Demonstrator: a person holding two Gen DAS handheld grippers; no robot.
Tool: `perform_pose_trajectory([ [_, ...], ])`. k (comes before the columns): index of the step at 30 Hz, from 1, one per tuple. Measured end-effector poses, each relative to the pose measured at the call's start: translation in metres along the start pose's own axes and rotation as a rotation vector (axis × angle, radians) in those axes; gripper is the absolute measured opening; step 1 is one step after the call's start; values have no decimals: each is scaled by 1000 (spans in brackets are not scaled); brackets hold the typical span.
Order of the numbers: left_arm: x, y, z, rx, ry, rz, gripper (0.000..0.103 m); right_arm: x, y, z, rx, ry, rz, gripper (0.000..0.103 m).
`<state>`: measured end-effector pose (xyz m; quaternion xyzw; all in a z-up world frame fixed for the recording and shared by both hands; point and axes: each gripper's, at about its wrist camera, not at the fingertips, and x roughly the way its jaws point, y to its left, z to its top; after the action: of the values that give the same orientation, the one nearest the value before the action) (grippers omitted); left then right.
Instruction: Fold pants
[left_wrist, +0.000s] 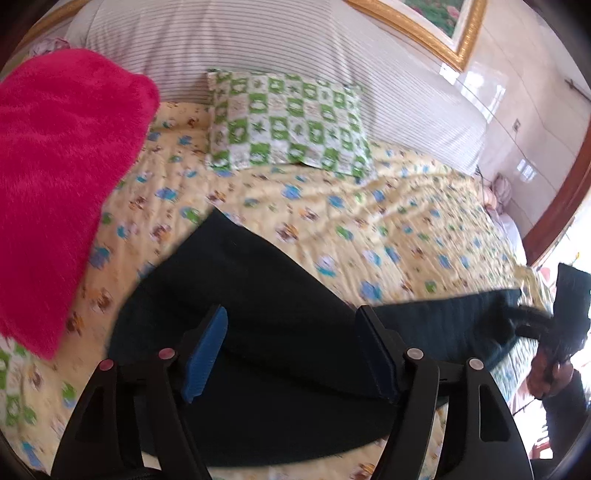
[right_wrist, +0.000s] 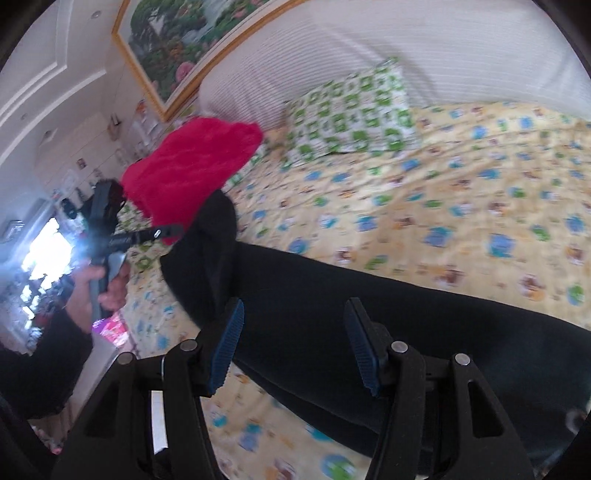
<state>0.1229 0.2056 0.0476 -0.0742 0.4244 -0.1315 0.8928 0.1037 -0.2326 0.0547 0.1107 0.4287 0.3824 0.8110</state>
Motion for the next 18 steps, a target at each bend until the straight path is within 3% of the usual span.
perform_pose_trajectory([
  [8, 33, 39, 47, 4, 95, 14, 74, 64, 16, 14, 17, 104, 93, 58],
  [18, 84, 55, 71, 24, 222, -26, 77, 126, 32, 24, 12, 238, 192, 59],
])
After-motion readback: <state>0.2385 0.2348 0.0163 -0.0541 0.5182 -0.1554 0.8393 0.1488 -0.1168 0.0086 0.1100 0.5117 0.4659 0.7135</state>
